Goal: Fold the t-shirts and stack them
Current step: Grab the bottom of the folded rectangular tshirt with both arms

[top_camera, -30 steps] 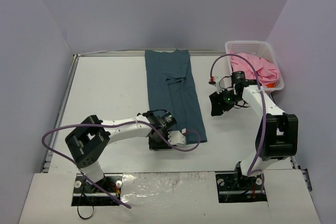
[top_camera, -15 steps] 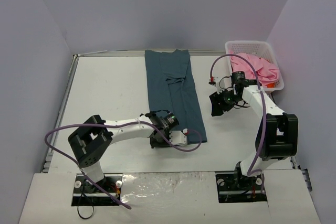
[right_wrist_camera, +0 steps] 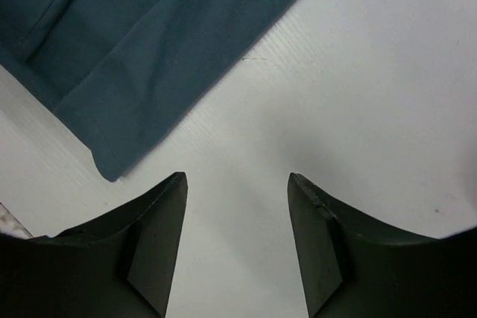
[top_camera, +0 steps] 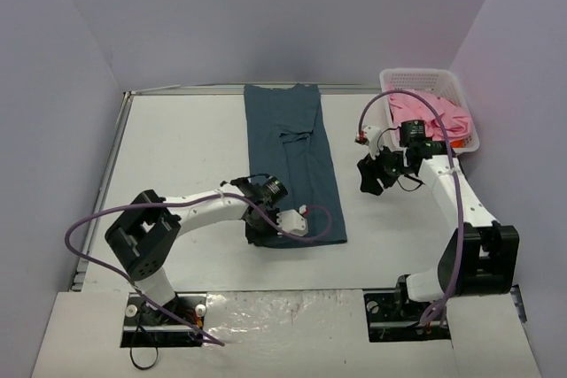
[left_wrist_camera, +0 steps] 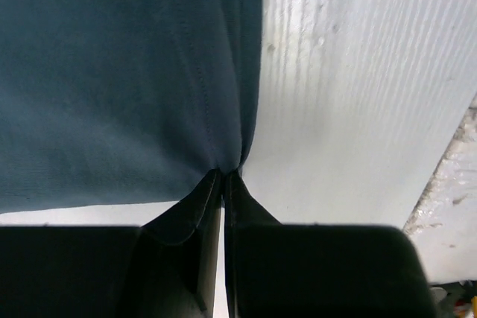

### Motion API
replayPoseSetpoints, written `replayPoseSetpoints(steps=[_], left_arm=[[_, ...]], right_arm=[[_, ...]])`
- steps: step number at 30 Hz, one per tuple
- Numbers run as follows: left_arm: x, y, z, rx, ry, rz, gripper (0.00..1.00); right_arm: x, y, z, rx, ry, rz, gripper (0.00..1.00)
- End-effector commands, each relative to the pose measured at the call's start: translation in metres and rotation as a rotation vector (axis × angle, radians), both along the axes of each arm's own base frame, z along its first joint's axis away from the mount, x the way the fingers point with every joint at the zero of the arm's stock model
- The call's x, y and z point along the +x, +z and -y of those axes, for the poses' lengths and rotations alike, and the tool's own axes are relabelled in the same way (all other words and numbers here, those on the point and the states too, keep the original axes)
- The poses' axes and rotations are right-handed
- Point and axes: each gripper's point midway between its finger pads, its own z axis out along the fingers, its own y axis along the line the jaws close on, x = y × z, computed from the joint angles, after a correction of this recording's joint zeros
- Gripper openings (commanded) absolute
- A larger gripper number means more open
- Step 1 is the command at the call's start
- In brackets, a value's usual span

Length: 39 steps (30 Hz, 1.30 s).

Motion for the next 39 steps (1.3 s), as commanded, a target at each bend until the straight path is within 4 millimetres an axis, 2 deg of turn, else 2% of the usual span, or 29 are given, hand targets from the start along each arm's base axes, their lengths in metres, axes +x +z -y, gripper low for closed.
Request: replayPoseSetpoints(steps=[1, 5, 7, 15, 20, 24, 28, 35, 39], left_arm=[[-0.003, 0.022, -0.006, -0.097, 0.035, -0.114, 0.02], [0.000, 0.027, -0.007, -0.143, 0.078, -0.177, 0.02], [-0.001, 0.027, -0.009, -0.149, 0.086, -0.218, 0.02], [0.000, 0.026, -0.013, -0.185, 0.125, -0.340, 0.02], [0.004, 0.023, -0.021, -0.191, 0.158, -0.381, 0.02], [0.007, 0.020, -0.024, -0.184, 0.182, -0.404, 0.02], [0.007, 0.018, -0.025, -0.180, 0.186, -0.415, 0.02], [0.009, 0.016, -0.025, -0.172, 0.196, -0.423, 0.02], [0.008, 0.016, -0.025, -0.172, 0.197, -0.429, 0.02]], right_arm=[[-0.017, 0.017, -0.010, 0.023, 0.175, 0.130, 0.53], [-0.031, 0.017, -0.017, 0.023, 0.294, 0.202, 0.60], [-0.041, 0.011, -0.022, 0.005, 0.349, 0.194, 0.60], [-0.065, -0.003, -0.045, -0.078, 0.480, 0.178, 0.55], [-0.076, -0.022, -0.050, -0.133, 0.549, 0.144, 0.53], [-0.092, -0.039, -0.063, -0.156, 0.623, 0.084, 0.48], [-0.103, -0.060, -0.067, -0.221, 0.668, 0.030, 0.45], [-0.122, -0.071, -0.084, -0.234, 0.733, -0.002, 0.43], [-0.125, -0.083, -0.088, -0.269, 0.742, -0.010, 0.43]])
